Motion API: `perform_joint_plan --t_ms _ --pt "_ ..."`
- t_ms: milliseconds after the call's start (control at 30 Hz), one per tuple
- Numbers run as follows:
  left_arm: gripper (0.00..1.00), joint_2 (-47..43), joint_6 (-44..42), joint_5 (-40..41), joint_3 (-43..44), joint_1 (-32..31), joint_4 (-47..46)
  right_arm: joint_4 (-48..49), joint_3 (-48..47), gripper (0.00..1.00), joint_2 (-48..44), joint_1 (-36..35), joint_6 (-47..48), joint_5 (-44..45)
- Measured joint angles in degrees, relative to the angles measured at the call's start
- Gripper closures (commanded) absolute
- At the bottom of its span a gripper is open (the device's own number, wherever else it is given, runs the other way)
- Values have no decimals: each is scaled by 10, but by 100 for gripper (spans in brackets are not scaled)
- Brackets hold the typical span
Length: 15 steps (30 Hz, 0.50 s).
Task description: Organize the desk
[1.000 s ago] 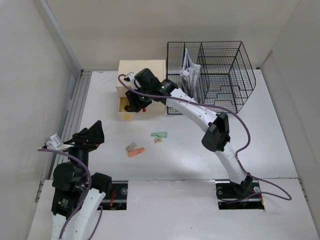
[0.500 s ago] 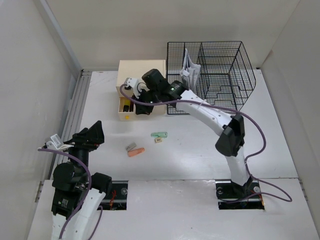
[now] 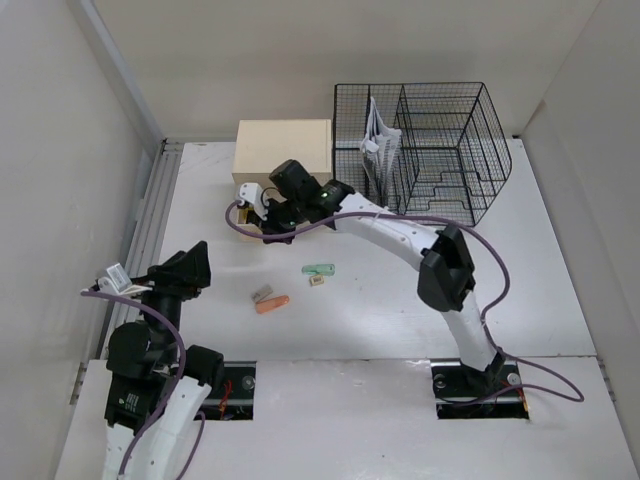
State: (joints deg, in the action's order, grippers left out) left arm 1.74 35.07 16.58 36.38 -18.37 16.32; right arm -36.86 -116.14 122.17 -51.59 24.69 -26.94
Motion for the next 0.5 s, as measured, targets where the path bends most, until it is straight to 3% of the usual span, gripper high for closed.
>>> perform_joint_plan --t_ms 100,167,500 --pt "11 0 4 -2 0 0 3 3 -33 100 50 -7 -15 36" --pt "6 0 6 -2 0 0 7 15 -40 100 62 -10 -25 60" --pt "3 0 6 -3 0 0 15 143 -33 100 64 -11 -83 254"
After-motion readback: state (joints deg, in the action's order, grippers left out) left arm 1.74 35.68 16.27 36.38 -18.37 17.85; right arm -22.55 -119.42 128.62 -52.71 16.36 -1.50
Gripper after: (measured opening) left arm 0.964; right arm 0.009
